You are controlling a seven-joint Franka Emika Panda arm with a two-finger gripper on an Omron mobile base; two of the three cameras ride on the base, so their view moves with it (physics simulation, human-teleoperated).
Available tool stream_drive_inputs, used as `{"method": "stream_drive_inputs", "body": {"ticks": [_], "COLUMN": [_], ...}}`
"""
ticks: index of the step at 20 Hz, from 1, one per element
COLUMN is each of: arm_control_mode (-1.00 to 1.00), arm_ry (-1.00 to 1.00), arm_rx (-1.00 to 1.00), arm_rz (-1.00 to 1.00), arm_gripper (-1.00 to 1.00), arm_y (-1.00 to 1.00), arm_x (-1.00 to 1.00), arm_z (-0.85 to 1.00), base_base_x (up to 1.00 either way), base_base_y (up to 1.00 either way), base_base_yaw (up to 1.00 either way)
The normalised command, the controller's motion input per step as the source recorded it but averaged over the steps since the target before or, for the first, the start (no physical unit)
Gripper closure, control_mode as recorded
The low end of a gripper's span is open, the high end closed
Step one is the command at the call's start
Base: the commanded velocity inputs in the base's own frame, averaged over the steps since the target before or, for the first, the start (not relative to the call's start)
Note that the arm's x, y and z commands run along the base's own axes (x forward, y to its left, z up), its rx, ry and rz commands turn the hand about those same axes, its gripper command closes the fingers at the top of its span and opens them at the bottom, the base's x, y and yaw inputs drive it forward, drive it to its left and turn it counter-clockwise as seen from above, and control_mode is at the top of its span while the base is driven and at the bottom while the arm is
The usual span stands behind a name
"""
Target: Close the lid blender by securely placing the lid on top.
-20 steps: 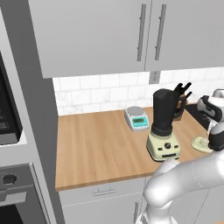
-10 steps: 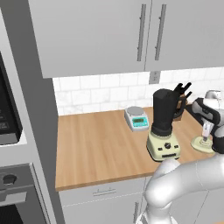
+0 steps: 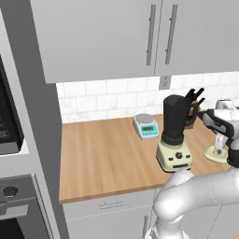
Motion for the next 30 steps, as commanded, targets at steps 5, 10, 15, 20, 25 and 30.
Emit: {"method": "stream_drive_inputs", "body": {"ticks": [5, 10, 15, 20, 25, 30], "arm_control_mode": [-1.0, -1.0, -1.0, -1.0, -1.0, -1.0], "arm_ry": [0.0, -0.01, -0.01, -0.05, -0.01, -0.04], "arm_rx": [0.0, -0.02, -0.01, -0.01, 0.0, 0.02], "arm_rz": [0.0, 0.01, 0.0, 0.0, 0.0, 0.0], "arm_gripper": [-1.0, -1.0, -1.0, -1.0, -1.0, -1.0], "arm_y": [0.0, -0.01, -0.01, 0.0, 0.0, -0.01], "arm_x": [0.0, 0.02, 0.01, 0.0, 0.0, -0.02], "arm_z": [-0.02, -0.05, 0.0, 0.0, 0.0, -0.04], "base_base_x": [0.0, 0.0, 0.0, 0.0, 0.0, 0.0], "base_base_y": [0.0, 0.0, 0.0, 0.0, 0.0, 0.0], "base_base_yaw": [0.0, 0.0, 0.0, 0.0, 0.0, 0.0]}}
